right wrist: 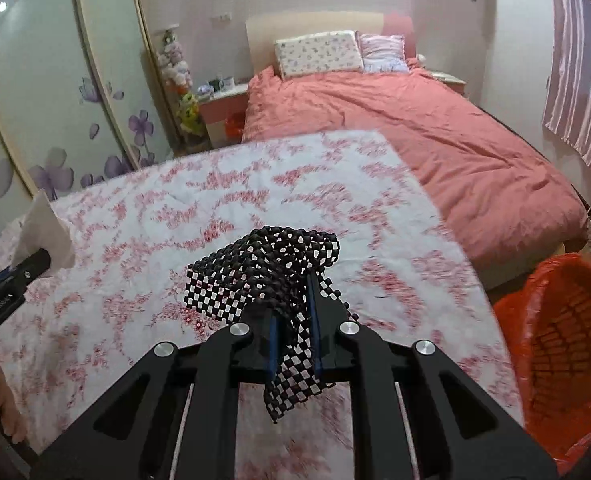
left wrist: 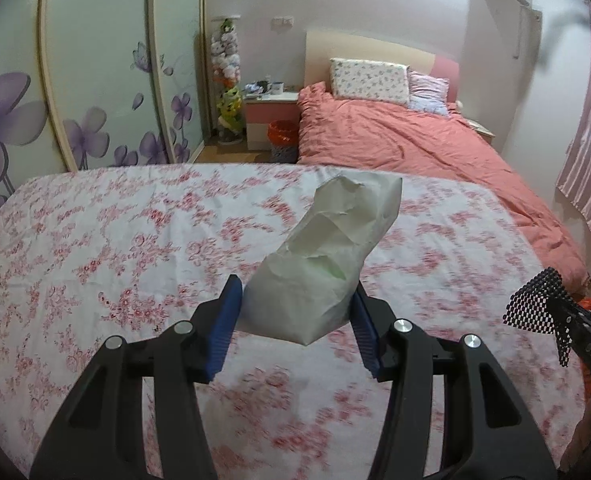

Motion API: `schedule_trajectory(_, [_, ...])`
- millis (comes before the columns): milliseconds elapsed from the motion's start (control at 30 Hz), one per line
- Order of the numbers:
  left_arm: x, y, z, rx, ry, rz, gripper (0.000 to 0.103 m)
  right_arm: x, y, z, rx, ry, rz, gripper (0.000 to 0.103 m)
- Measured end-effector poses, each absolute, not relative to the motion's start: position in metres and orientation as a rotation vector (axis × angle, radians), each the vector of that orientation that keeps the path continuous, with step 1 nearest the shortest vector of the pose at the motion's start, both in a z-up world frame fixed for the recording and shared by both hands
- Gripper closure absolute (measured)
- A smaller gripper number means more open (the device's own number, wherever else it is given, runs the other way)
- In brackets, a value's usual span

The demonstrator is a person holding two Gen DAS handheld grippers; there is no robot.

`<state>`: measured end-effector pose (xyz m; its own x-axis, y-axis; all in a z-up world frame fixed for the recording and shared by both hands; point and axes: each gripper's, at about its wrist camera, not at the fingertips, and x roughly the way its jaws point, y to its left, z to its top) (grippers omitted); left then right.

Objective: Collect trash
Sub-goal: 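Carry the tissue and mesh pad over the orange basket with both tools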

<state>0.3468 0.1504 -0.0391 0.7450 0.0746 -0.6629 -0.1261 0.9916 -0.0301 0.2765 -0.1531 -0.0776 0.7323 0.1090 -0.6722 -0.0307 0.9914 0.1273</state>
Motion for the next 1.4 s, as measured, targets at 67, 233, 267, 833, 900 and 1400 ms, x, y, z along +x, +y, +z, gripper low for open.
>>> schedule_trajectory(67, [0.340, 0.143, -0.031, -0.073, 0.709, 0.097, 0.051, 0.268, -0.160, -0.068, 0.121, 0.721, 0.073, 0.091])
schedule_trajectory(233, [0.320, 0.115, -0.012, -0.060, 0.688, 0.053, 0.051, 0.236, -0.183, -0.045, 0.147, 0.653, 0.055, 0.091])
schedule_trajectory(267, [0.316, 0.109, -0.009, -0.056, 0.686, 0.043, 0.051, 0.230, -0.188, -0.041, 0.152, 0.641, 0.049, 0.091])
schedule_trajectory(833, [0.267, -0.019, 0.004, 0.027, 0.696, -0.190, 0.051, 0.160, -0.269, -0.031, 0.232, 0.563, -0.107, 0.091])
schedule_trajectory(900, [0.265, -0.036, 0.002, 0.038, 0.699, -0.220, 0.051, 0.157, -0.280, -0.034, 0.248, 0.562, -0.126, 0.091])
schedule_trajectory(1400, [0.244, -0.164, -0.021, 0.088, 0.741, -0.465, 0.051, 0.138, -0.364, -0.058, 0.373, 0.565, -0.274, 0.091])
